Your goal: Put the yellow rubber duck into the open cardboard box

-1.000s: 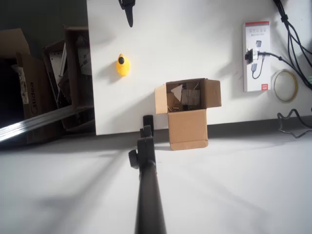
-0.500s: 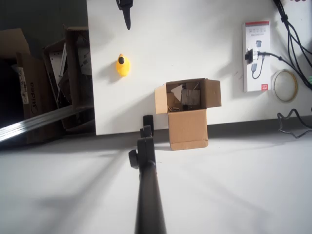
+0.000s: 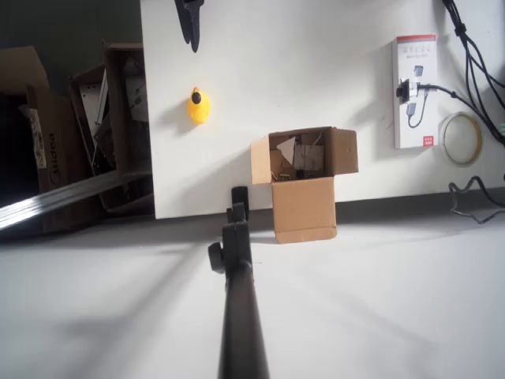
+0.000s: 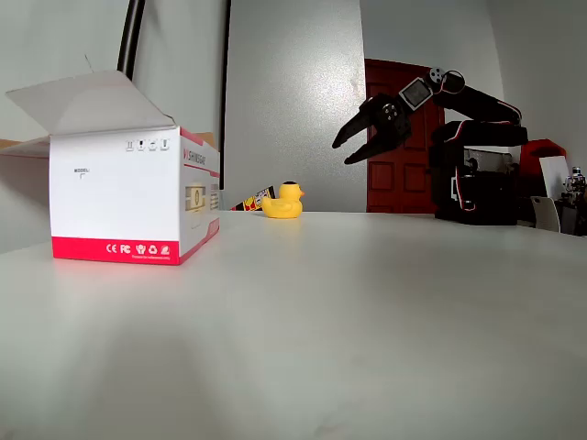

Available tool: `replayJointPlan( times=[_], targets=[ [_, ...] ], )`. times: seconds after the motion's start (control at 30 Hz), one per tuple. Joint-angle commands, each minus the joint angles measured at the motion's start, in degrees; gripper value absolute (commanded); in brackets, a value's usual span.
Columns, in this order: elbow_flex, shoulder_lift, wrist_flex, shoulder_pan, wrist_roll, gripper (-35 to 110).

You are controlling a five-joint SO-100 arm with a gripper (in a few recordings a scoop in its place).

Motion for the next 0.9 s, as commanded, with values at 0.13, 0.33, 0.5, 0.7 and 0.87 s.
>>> replayJointPlan(
  times=[0.13,0.33,0.5,0.7,0.87],
  targets=[
    [-4.92,-7.82,-4.57,3.78,-10.28,22],
    [-6.24,-17.84,-12.74,7.38,-16.35,24],
    [-5.8,-22.76,-18.02,7.56,-20.39,26],
    [-5.71,-26.37,-19.25,2.81,-21.27,28],
    [-5.71,-29.88,-20.3,-2.72,-18.54,29]
  ],
)
